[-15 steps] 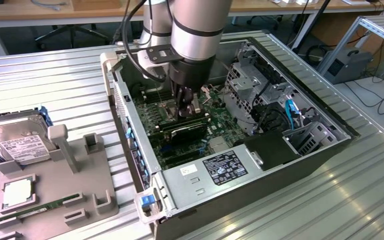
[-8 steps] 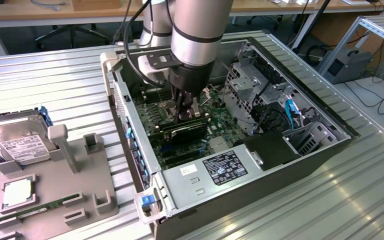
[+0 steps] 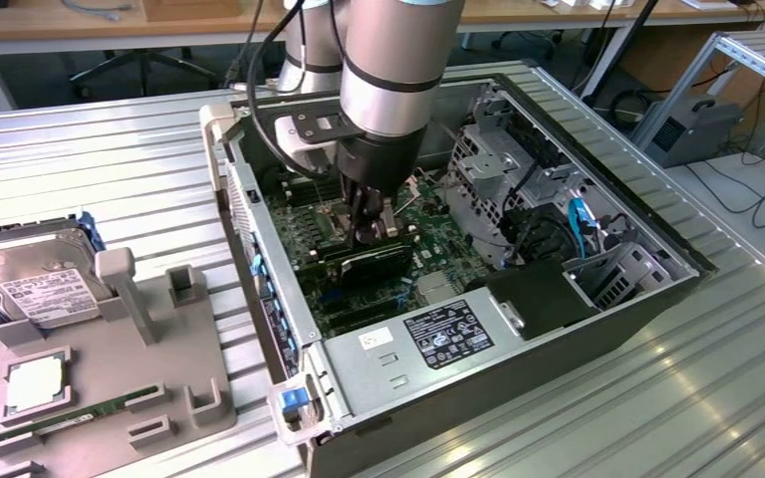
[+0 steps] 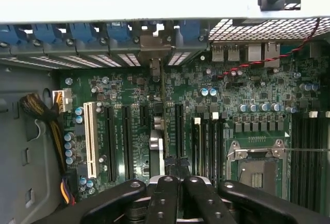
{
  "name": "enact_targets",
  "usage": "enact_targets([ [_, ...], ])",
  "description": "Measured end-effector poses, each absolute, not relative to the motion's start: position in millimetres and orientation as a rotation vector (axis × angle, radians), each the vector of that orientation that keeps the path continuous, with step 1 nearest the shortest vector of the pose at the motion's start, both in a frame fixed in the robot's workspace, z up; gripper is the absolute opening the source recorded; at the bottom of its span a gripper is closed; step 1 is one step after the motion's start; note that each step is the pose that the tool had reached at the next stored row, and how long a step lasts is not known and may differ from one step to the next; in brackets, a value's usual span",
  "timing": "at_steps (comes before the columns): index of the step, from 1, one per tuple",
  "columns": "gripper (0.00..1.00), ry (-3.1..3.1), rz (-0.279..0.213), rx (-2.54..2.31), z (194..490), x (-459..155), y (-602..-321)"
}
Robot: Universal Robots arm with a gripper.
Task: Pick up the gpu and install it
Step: 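Press down on the gpu until it lock into place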
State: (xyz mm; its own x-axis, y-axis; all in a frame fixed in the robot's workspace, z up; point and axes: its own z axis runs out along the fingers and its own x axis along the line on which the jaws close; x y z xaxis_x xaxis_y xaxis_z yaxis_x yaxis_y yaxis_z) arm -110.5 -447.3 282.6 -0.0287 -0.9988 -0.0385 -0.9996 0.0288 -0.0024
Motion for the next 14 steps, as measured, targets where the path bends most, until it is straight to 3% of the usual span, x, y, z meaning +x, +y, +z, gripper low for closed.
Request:
enact_targets([
  [14,0.11,2.233,0.039,-2.169,274.8,-110.5,-448.4],
])
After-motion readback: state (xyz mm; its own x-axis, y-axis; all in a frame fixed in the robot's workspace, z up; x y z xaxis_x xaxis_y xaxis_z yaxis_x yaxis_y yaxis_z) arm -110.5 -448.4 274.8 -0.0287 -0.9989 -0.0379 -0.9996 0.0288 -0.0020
